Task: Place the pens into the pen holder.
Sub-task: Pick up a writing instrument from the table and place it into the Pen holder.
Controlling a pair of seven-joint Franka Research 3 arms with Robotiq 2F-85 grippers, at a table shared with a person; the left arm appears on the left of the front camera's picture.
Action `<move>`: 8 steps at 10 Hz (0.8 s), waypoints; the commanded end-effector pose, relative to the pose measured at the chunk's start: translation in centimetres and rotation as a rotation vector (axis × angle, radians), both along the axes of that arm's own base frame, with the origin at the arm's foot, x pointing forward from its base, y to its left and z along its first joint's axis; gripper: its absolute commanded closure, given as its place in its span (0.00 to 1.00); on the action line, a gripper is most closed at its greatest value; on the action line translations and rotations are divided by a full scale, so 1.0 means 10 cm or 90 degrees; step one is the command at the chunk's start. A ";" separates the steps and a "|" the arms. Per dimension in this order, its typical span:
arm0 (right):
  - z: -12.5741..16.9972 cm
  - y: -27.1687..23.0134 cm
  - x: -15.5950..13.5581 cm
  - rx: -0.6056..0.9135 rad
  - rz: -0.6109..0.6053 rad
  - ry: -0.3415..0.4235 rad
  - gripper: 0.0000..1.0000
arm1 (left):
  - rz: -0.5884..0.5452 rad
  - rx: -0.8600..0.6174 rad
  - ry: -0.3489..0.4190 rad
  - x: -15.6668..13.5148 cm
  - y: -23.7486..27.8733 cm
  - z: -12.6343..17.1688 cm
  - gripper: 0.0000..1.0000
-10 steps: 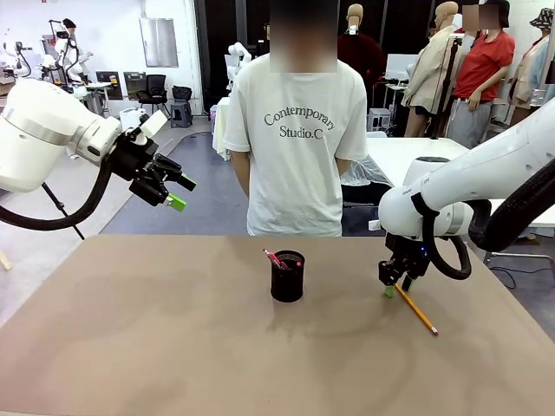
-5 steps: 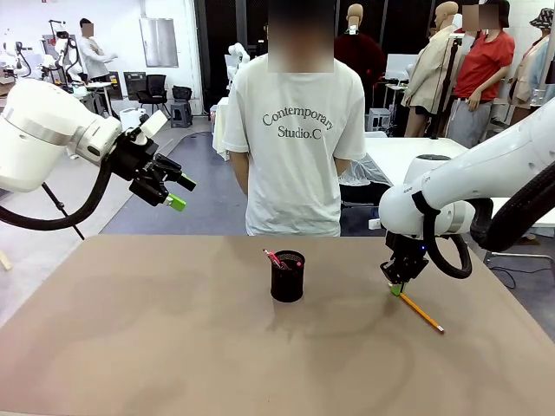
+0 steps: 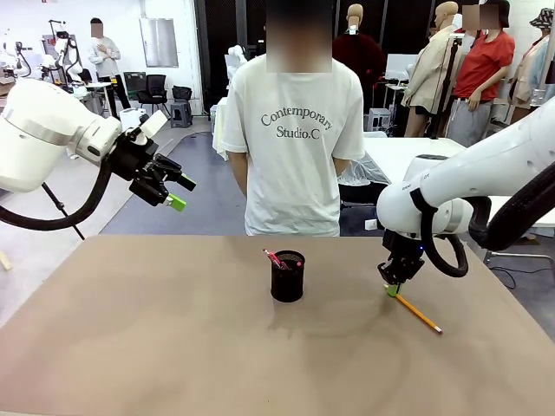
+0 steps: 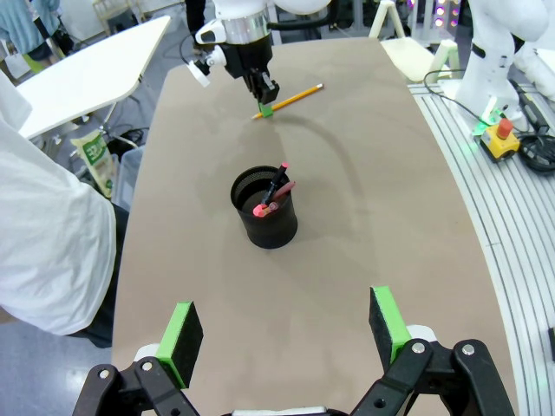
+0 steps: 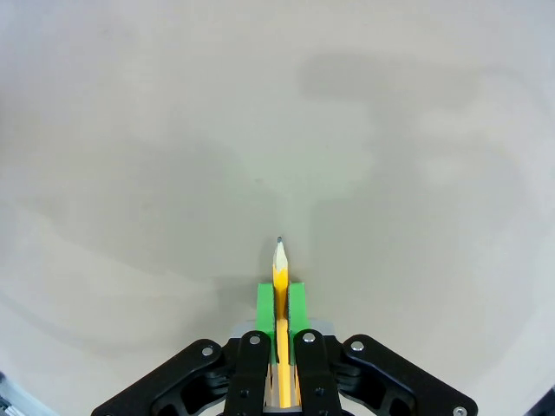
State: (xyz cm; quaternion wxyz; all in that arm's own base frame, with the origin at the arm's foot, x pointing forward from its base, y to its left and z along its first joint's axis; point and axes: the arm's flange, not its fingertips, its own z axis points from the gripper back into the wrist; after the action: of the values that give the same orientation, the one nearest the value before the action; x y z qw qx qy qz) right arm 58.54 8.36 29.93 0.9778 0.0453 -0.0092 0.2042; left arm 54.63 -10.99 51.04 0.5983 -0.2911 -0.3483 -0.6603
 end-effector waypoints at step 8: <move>0.80 -0.18 0.18 0.534 0.005 0.146 1.00 | 0.000 0.000 0.003 -0.02 0.01 0.00 0.00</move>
State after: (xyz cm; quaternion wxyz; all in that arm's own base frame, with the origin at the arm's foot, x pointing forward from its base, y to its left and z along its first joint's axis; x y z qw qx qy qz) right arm 59.37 7.32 38.13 0.8922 0.4109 0.0195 0.1864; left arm 54.62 -10.99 51.04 0.5983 -0.2912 -0.3482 -0.6603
